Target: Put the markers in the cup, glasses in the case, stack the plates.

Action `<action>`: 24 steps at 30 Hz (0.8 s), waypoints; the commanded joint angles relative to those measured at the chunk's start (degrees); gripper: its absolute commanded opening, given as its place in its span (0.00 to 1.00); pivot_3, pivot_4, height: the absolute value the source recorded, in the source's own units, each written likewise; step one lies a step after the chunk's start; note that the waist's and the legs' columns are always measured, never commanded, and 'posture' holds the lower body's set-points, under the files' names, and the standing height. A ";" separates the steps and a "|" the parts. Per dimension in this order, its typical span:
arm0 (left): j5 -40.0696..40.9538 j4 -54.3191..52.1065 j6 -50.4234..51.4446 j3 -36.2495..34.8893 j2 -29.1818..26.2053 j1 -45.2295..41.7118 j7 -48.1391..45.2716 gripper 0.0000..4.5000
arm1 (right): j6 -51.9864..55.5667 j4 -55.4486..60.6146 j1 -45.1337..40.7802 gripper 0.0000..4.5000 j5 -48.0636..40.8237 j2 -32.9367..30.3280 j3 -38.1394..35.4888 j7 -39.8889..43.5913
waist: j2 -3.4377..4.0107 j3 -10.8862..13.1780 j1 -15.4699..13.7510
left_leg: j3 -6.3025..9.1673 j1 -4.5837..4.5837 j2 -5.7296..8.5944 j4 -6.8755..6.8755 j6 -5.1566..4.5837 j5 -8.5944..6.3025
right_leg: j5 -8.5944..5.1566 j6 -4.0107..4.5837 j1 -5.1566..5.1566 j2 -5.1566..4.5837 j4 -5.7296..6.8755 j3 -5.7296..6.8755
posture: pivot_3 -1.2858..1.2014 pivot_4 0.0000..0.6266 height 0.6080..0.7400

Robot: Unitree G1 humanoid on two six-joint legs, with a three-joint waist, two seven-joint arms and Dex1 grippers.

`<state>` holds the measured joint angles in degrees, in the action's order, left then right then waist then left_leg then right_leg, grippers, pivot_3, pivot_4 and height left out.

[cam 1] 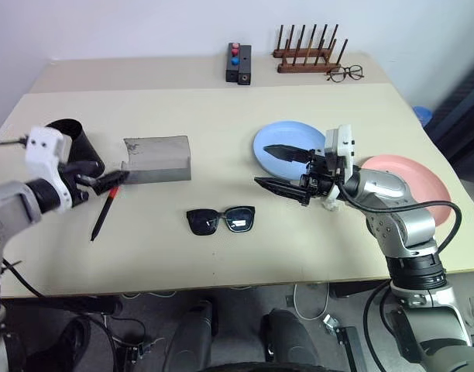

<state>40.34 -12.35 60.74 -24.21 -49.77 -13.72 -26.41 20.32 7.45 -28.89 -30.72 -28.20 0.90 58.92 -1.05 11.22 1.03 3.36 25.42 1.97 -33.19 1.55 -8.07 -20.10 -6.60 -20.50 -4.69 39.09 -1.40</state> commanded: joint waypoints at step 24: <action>-9.19 15.78 12.58 19.47 -5.27 -14.36 -7.12 0.98 | -2.79 1.70 1.63 0.79 2.50 2.17 1.69 -2.19 | -0.05 -0.01 -0.23 | 0.01 0.04 0.09 0.06 0.06 0.00 | 0.00 0.01 -0.09 -0.10 -0.08 0.03 | 0.52 0.24 0.96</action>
<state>31.76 3.90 72.27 -6.76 -53.53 -27.80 -31.36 18.87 7.58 -27.18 -28.21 -26.19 3.23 56.98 -1.10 11.21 0.80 3.36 25.46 2.06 -33.12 1.61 -8.07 -20.11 -6.58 -20.59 -4.80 39.01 -1.37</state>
